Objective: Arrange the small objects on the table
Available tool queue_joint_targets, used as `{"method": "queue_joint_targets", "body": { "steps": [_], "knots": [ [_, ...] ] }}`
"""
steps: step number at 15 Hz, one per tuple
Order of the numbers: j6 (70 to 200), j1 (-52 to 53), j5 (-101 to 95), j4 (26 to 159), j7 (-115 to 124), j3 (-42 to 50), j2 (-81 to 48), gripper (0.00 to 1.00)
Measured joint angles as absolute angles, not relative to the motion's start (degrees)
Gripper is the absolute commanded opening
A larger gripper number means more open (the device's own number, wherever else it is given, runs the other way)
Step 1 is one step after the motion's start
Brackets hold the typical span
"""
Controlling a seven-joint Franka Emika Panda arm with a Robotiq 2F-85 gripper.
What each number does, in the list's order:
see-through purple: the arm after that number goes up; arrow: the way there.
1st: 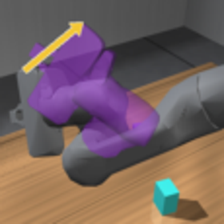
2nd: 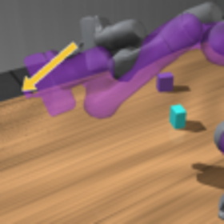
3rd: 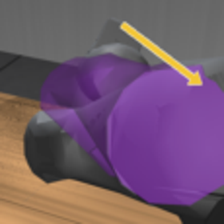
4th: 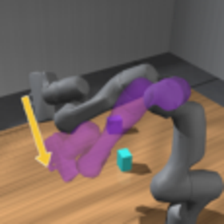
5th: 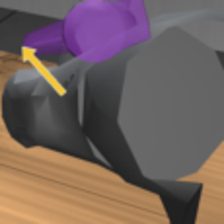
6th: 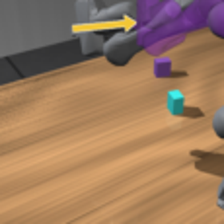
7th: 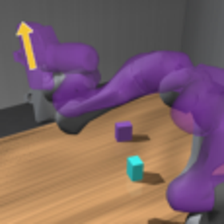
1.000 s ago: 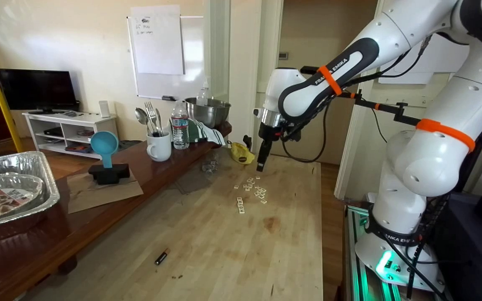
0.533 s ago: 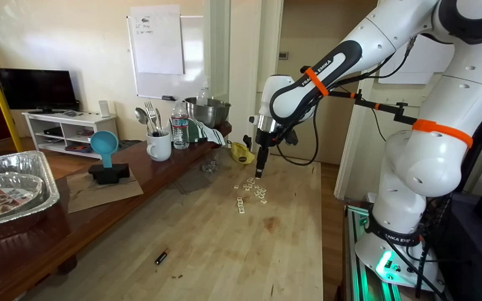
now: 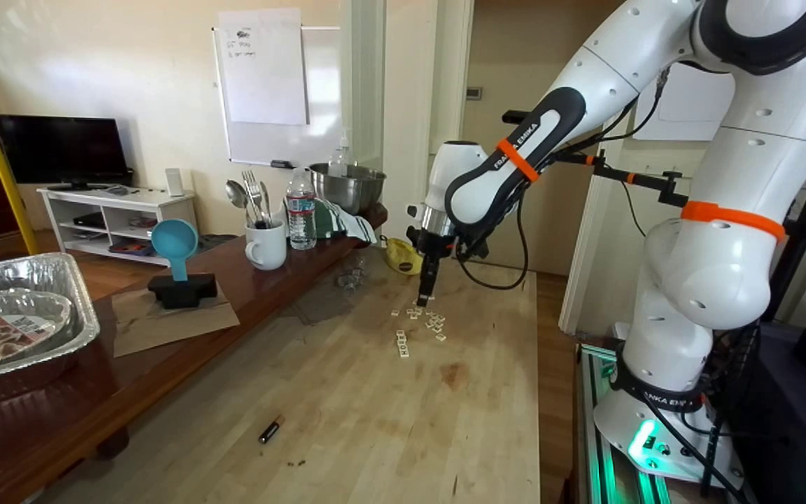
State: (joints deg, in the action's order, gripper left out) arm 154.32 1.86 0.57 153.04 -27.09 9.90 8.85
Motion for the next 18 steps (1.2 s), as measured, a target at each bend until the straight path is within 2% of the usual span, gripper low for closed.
{"method": "queue_joint_targets", "body": {
  "steps": [5,18],
  "knots": [
    [163.2,1.7,0.8,152.7,-28.7,8.9,1.6,0.01],
    [170.4,-1.2,16.1,148.8,-43.2,1.7,-8.1,0.00]
  ]
}}
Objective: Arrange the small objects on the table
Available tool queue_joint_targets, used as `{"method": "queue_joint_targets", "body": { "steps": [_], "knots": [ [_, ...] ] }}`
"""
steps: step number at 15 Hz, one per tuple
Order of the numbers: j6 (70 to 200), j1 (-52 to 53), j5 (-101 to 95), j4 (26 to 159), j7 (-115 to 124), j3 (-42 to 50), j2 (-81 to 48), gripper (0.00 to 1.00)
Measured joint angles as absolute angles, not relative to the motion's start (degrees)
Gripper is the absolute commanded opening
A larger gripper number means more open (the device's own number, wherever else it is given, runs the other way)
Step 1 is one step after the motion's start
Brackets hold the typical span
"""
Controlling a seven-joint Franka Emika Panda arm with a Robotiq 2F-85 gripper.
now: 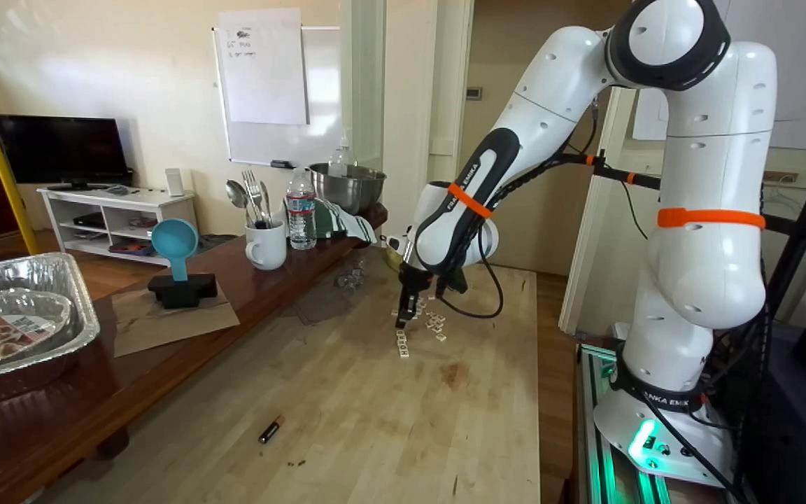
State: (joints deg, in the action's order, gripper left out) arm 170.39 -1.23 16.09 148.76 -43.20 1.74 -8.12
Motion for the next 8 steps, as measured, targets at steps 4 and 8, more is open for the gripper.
{"method": "queue_joint_targets", "body": {
  "steps": [4,8],
  "knots": [
    [170.4,-3.0,19.3,147.2,-46.8,-0.2,-9.9,0.00],
    [170.4,-4.3,19.6,146.3,-48.4,-0.8,-11.6,0.00]
  ]
}}
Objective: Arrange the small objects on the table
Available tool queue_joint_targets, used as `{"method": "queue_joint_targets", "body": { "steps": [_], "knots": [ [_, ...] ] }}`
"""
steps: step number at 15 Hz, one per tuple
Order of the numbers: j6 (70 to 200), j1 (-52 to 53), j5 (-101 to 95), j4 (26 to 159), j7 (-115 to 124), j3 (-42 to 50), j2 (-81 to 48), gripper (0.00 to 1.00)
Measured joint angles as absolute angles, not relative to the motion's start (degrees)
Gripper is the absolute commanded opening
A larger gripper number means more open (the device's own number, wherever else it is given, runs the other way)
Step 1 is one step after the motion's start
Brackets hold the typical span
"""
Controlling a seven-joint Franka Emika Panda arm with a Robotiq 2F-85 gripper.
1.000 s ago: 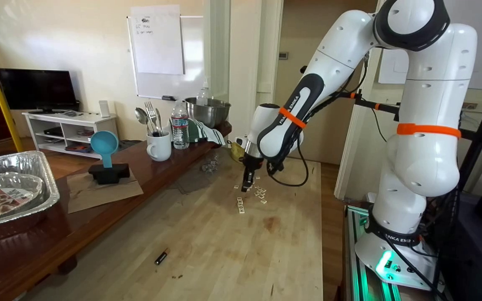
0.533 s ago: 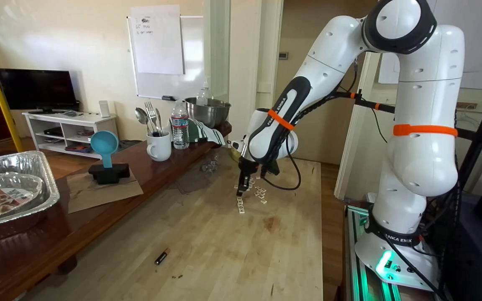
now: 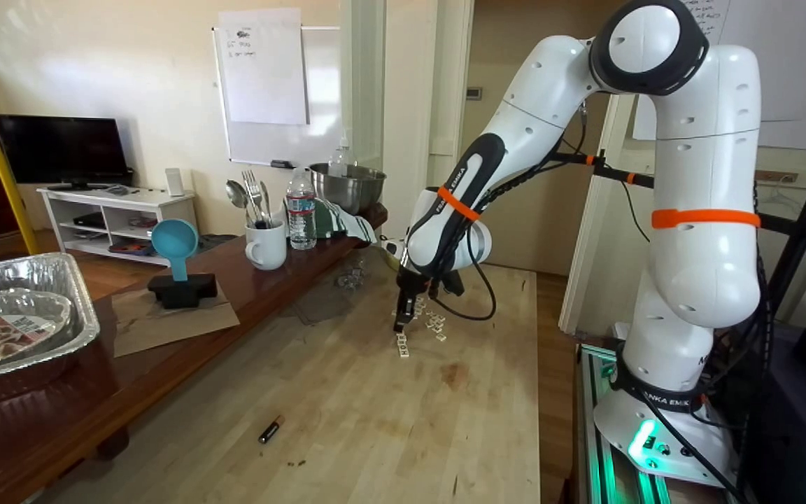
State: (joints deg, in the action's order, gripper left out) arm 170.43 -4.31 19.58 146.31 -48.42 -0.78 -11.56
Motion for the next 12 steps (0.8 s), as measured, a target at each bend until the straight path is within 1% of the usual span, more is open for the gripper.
{"method": "queue_joint_targets", "body": {
  "steps": [4,6,8,11,12],
  "knots": [
    [170.4,-4.5,19.1,146.1,-48.8,-0.7,-11.7,0.00],
    [170.6,-3.8,16.5,146.0,-48.0,1.0,-11.8,0.00],
    [171.6,-2.3,7.7,146.1,-43.0,5.8,-12.2,0.00],
    [173.6,3.5,-5.1,145.9,-34.9,18.6,-13.5,0.00],
    [173.6,3.9,-8.3,145.7,-32.5,20.8,-13.8,0.00]
  ]
}}
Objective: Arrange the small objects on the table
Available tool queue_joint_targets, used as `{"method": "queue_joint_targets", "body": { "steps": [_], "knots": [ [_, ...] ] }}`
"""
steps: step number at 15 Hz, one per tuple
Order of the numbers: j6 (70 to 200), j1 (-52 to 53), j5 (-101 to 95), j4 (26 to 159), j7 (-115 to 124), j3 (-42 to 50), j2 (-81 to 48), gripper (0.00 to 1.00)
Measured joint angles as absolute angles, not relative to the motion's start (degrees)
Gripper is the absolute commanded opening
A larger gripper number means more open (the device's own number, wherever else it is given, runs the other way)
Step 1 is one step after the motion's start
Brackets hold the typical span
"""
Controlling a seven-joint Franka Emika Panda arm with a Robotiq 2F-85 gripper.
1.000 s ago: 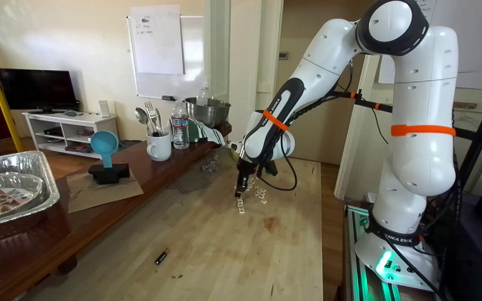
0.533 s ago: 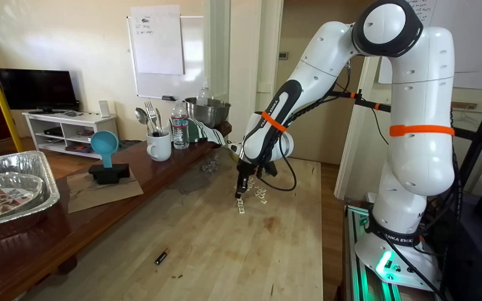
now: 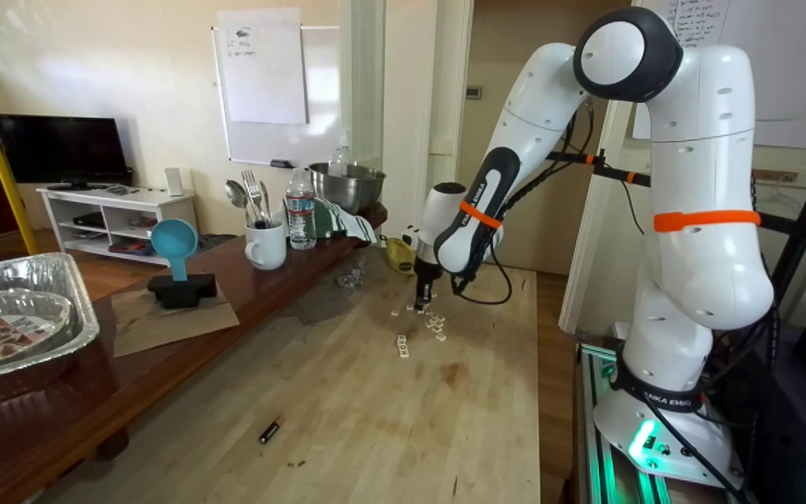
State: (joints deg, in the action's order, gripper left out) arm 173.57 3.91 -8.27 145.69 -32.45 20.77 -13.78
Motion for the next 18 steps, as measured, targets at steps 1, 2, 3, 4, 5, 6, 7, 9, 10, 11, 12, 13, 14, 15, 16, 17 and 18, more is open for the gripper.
{"method": "queue_joint_targets", "body": {
  "steps": [1,2,3,4,5,6,7,9,10,11,12,13,14,15,16,17,18],
  "knots": [
    [173.5,3.0,-10.2,145.6,-30.4,20.7,-13.8,0.00],
    [173.5,1.7,-10.5,145.6,-29.2,19.5,-13.6,0.00],
    [173.5,0.2,-10.5,145.8,-28.4,17.4,-13.2,0.00],
    [173.5,-1.3,-10.2,146.0,-27.7,14.9,-12.6,0.00],
    [173.5,-3.0,-9.5,146.3,-27.4,11.9,-11.7,0.00],
    [173.5,-4.2,-7.3,146.7,-27.7,9.1,-10.8,0.00],
    [173.5,-5.0,-4.6,147.2,-28.5,6.6,-9.8,0.00],
    [173.2,-6.0,0.5,148.0,-30.1,2.1,-7.9,0.28],
    [172.8,-6.2,2.5,148.2,-30.6,0.5,-7.2,0.33],
    [172.3,-6.2,4.0,148.3,-30.8,-0.7,-6.7,0.40],
    [171.4,-6.2,4.9,148.4,-30.8,-1.5,-6.2,0.49],
    [170.4,-6.2,5.4,148.4,-30.8,-2.0,-5.8,0.55],
    [169.2,-6.2,5.5,148.4,-30.8,-2.3,-5.6,0.64],
    [168.1,-6.2,5.5,148.4,-30.8,-2.4,-5.3,0.71],
    [167.0,-6.2,5.5,148.4,-30.8,-2.4,-5.2,0.80],
    [166.0,-6.2,5.5,148.4,-30.8,-2.4,-5.1,0.86],
    [165.1,-6.2,5.5,148.4,-30.8,-2.5,-4.9,0.93]
  ]
}}
